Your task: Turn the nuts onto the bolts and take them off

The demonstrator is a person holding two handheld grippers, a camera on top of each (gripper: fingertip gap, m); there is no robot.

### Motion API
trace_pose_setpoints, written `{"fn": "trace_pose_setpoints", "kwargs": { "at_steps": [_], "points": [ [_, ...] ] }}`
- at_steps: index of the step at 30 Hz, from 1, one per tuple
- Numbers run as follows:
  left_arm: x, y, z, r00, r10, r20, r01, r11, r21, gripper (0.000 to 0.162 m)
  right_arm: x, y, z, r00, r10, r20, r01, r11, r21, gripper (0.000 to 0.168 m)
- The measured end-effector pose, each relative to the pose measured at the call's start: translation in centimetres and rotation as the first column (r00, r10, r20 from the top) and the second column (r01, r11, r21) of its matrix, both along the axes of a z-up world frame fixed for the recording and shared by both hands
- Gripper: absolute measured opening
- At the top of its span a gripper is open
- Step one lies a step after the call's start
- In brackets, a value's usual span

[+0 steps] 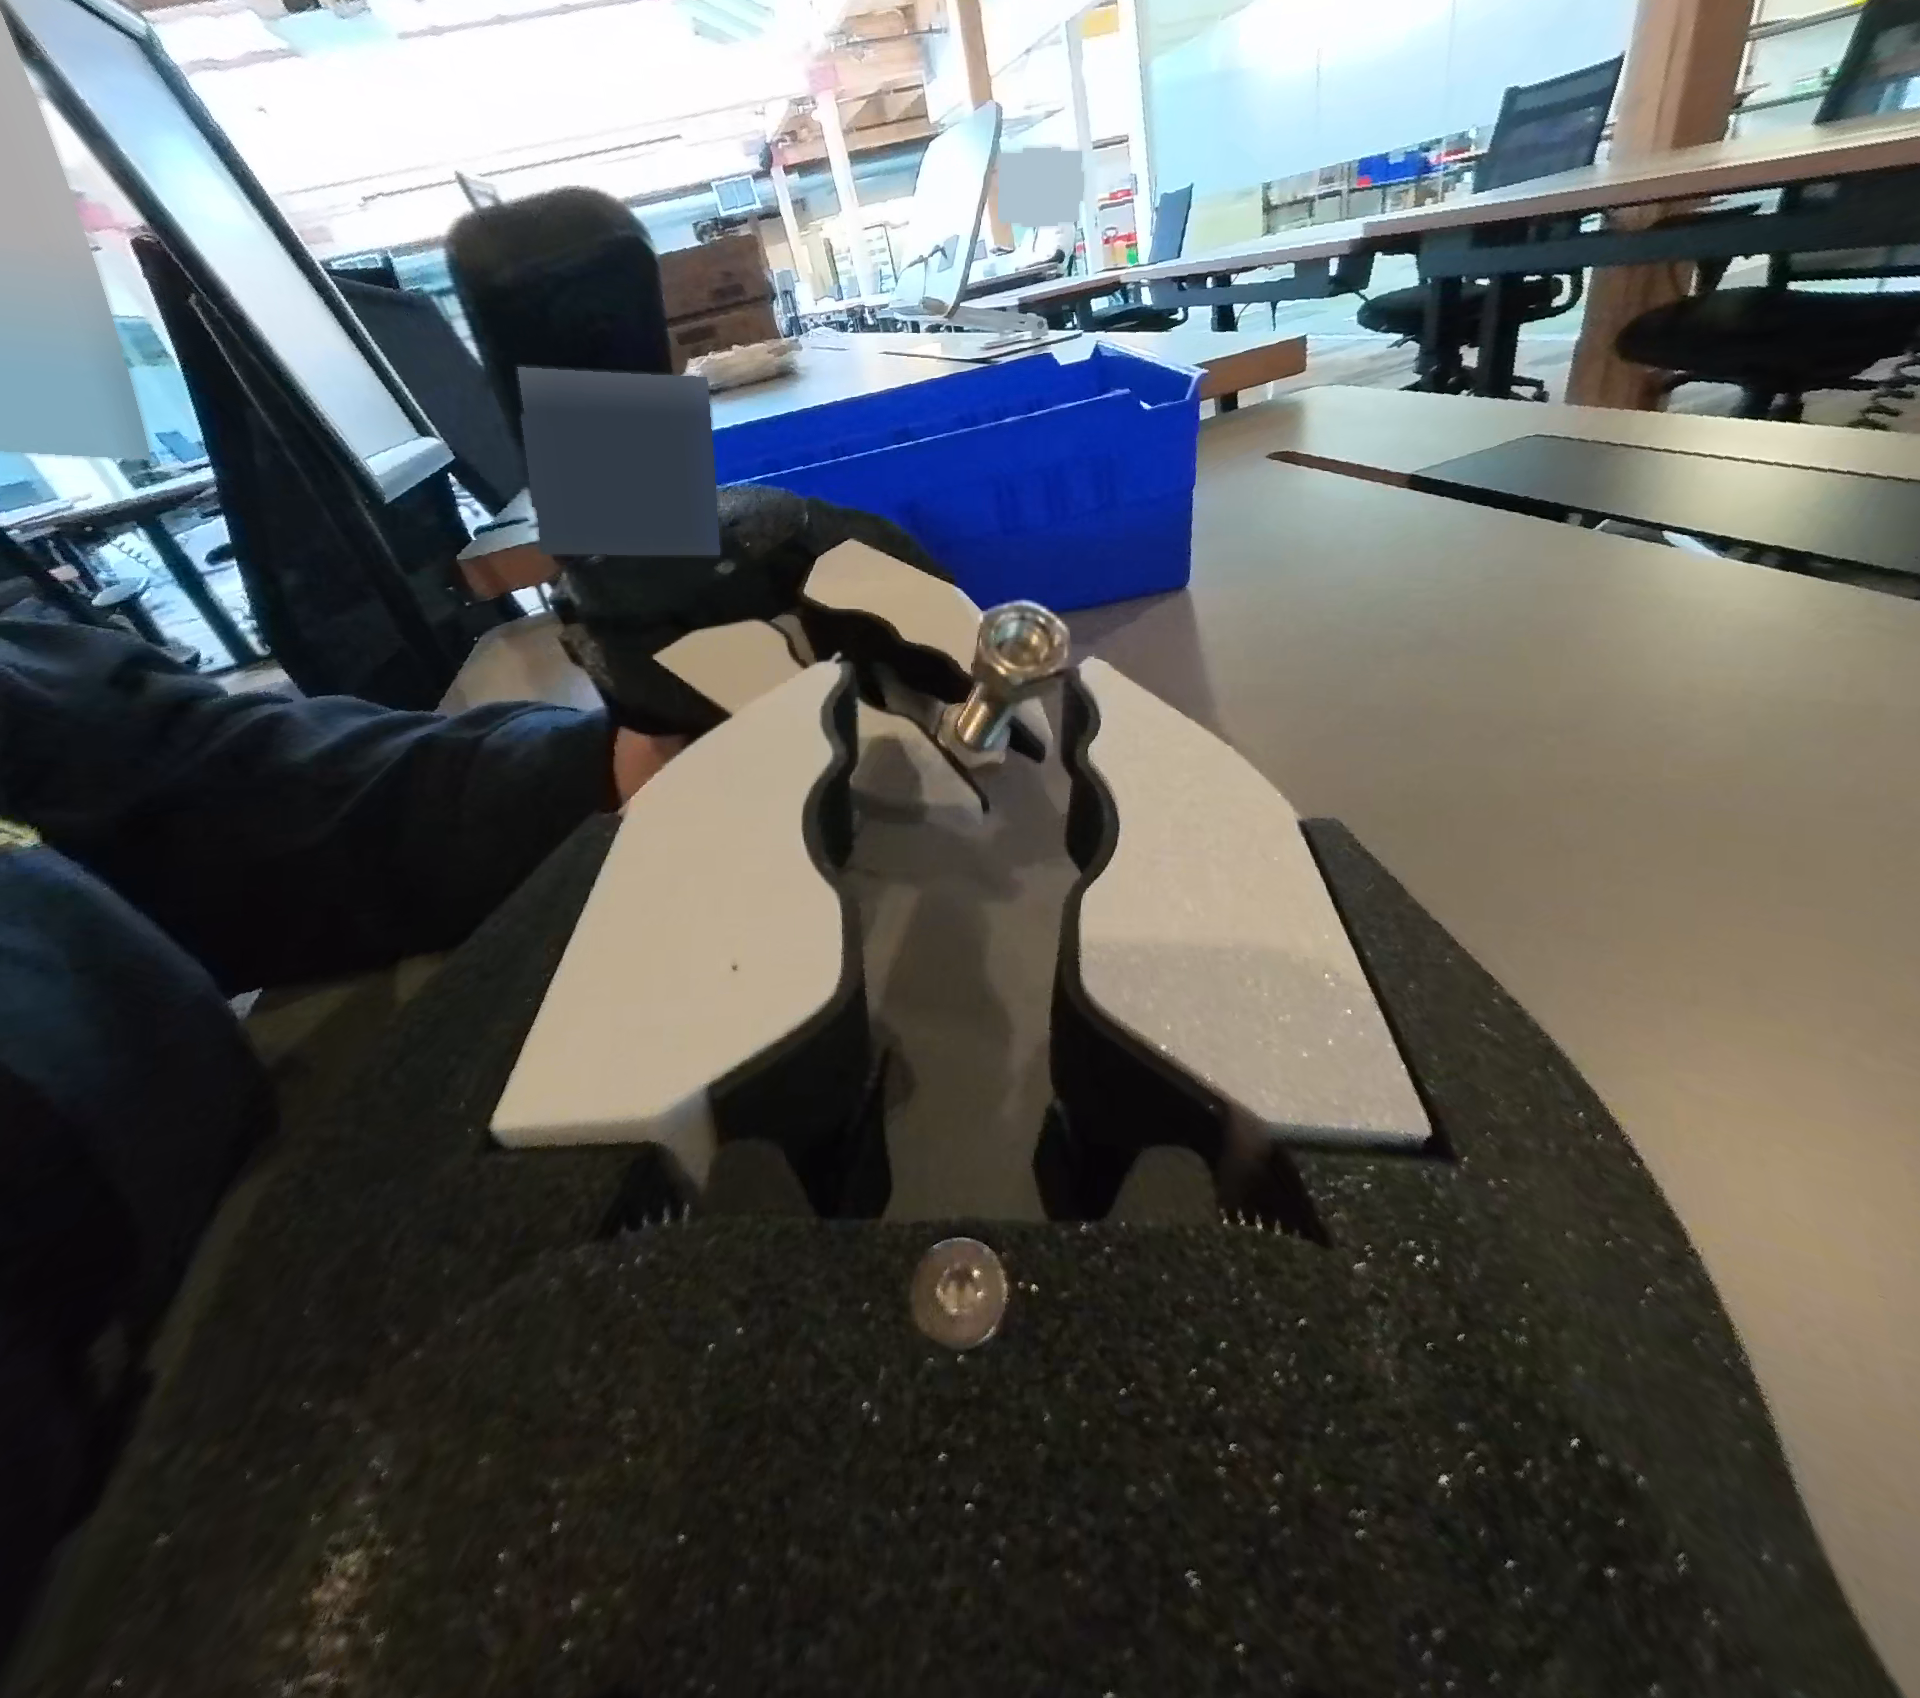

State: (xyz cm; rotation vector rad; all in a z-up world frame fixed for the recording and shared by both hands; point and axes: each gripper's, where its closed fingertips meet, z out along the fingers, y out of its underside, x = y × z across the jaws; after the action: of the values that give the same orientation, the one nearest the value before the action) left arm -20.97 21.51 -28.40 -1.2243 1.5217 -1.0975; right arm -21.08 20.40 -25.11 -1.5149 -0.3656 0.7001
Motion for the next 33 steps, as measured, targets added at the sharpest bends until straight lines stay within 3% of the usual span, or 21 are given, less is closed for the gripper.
{"fn": "trace_pose_setpoints", "kwargs": {
  "at_steps": [5,14,25,29,33],
  "points": [
    [0.1,-0.3,-0.1,1.000,-0.020,-0.009,0.020,1.000,-0.004,0.016,0.5,0.3,0.0,0.999,-0.029,-0.020,0.029,1.000,-0.010,0.038],
    [0.3,-1.1,-0.4,0.998,-0.054,-0.020,0.055,0.998,0.033,0.016,0.3,0.7,-0.2,0.999,-0.045,0.011,0.046,0.999,-0.012,0.018],
    [0.6,-0.4,-0.6,0.998,0.051,-0.029,-0.048,0.992,0.118,0.016,0.7,1.4,-0.3,0.941,-0.315,-0.126,0.293,0.942,-0.166,0.018],
    [0.5,-0.6,-0.5,0.999,0.030,-0.020,-0.028,0.995,0.091,0.016,1.0,1.0,0.7,0.949,-0.276,-0.154,0.263,0.960,-0.100,0.043],
    [0.4,-1.1,-0.1,1.000,-0.025,0.006,0.025,0.998,0.054,0.016,0.9,0.1,1.2,0.989,-0.139,-0.041,0.140,0.990,0.035,0.049]
  ]
}}
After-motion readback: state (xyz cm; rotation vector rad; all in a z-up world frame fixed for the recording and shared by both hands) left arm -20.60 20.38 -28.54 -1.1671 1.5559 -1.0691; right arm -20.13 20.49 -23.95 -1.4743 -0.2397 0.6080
